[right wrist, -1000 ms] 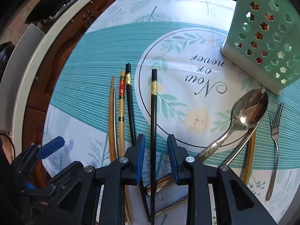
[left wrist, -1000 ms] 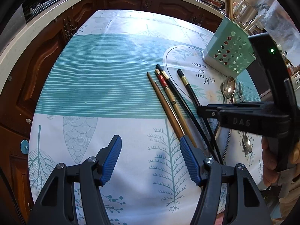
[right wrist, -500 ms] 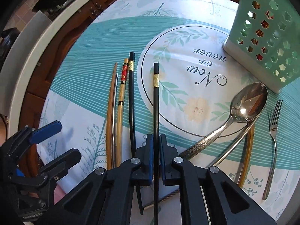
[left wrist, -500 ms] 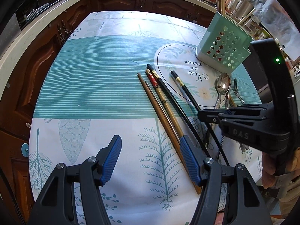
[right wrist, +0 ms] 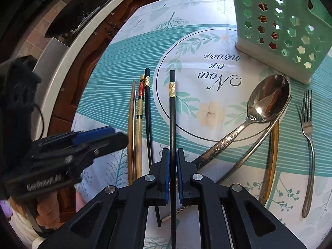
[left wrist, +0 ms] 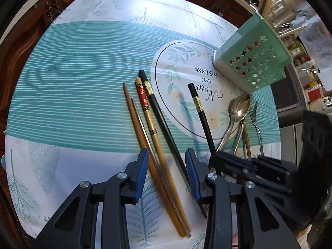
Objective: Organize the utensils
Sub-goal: 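Grasp the other black chopstick with the left tool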
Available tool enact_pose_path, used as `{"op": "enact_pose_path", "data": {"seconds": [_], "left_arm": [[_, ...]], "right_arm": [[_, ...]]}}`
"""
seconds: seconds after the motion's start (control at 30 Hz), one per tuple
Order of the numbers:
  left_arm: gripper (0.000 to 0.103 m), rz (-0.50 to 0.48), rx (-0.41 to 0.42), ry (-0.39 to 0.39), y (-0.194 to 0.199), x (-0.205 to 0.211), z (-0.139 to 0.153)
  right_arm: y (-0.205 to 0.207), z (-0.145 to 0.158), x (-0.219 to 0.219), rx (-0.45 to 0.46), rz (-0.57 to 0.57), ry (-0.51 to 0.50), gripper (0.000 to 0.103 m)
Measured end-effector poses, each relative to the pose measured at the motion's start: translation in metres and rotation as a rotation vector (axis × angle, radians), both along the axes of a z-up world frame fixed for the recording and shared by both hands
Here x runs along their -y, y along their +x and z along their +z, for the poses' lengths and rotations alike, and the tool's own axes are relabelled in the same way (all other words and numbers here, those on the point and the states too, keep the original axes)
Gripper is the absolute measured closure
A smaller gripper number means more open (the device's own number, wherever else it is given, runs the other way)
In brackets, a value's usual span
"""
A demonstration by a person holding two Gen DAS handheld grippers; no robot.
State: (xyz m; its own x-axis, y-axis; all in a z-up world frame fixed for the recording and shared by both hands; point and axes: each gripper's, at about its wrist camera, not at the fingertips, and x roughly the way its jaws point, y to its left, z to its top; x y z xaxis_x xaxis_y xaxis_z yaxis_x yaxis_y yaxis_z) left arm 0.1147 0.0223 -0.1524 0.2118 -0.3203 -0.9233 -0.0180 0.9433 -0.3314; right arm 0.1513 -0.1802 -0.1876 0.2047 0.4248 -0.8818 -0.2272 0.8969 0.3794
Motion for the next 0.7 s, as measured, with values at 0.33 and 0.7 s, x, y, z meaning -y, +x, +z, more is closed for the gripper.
{"op": "enact_pose_path", "data": {"seconds": [0.33, 0.7], "left_arm": [[0.077, 0.019, -0.081, 0.063, 0.010, 0.026, -0.020], [0.077, 0.043, -0.086, 0.120, 0.012, 0.036, -0.014]], "right_arm": [[-0.004, -0.010, 0.010, -0.003, -0.013, 0.072, 0.097], [-0.011, -0.014, 0.013, 0.001, -0.002, 0.101, 0.097]]}}
